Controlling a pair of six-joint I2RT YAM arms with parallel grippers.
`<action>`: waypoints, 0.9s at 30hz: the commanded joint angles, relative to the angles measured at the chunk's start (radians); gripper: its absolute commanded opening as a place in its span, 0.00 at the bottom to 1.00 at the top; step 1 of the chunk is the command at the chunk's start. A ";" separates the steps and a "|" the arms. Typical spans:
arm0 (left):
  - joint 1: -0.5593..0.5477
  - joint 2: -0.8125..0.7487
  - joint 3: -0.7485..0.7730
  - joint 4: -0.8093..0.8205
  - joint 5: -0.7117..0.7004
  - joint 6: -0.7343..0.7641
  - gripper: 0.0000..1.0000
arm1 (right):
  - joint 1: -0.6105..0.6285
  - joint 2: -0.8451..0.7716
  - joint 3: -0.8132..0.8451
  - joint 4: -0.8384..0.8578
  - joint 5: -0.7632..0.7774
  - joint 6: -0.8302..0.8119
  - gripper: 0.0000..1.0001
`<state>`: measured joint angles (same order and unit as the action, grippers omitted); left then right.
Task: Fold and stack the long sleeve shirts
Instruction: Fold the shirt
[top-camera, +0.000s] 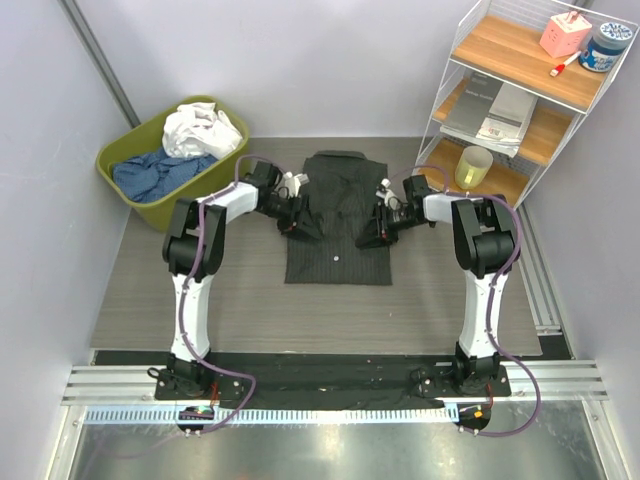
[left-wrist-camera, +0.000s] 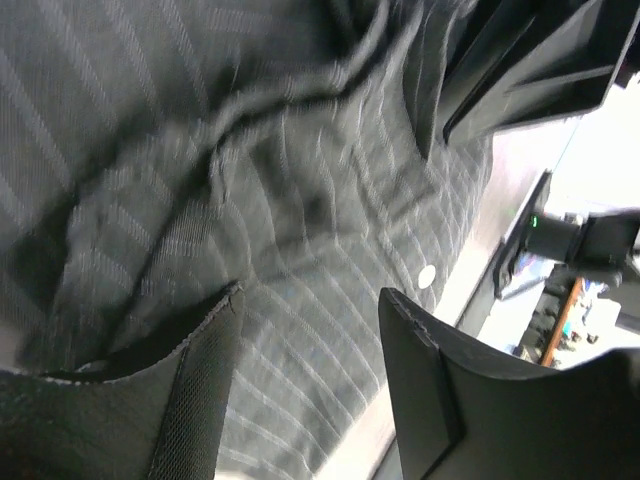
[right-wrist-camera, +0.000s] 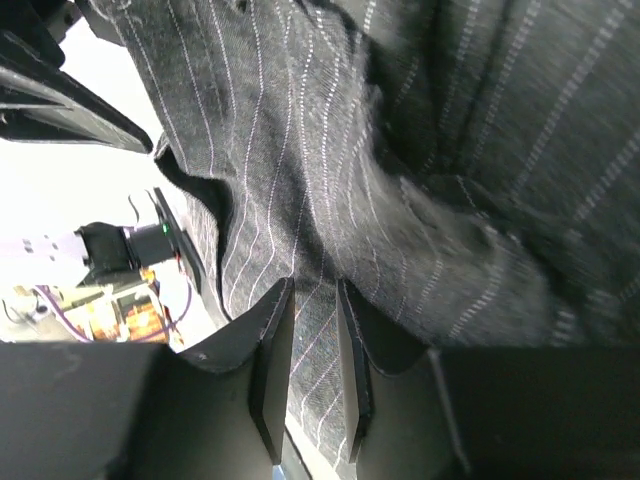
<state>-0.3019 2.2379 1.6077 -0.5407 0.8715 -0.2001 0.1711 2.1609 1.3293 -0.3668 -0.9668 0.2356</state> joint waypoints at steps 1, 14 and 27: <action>0.003 -0.109 -0.176 -0.107 -0.074 0.088 0.58 | 0.042 -0.094 -0.134 -0.090 0.083 -0.103 0.30; 0.038 -0.336 -0.126 -0.188 -0.150 0.307 0.65 | -0.021 -0.262 0.122 -0.391 0.235 -0.338 0.44; 0.064 -0.201 -0.005 -0.292 -0.325 0.355 0.68 | -0.016 -0.134 0.200 -0.416 0.338 -0.360 0.52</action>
<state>-0.2401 2.0193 1.5715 -0.7746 0.5972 0.1143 0.1471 2.0220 1.5028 -0.7605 -0.6365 -0.1005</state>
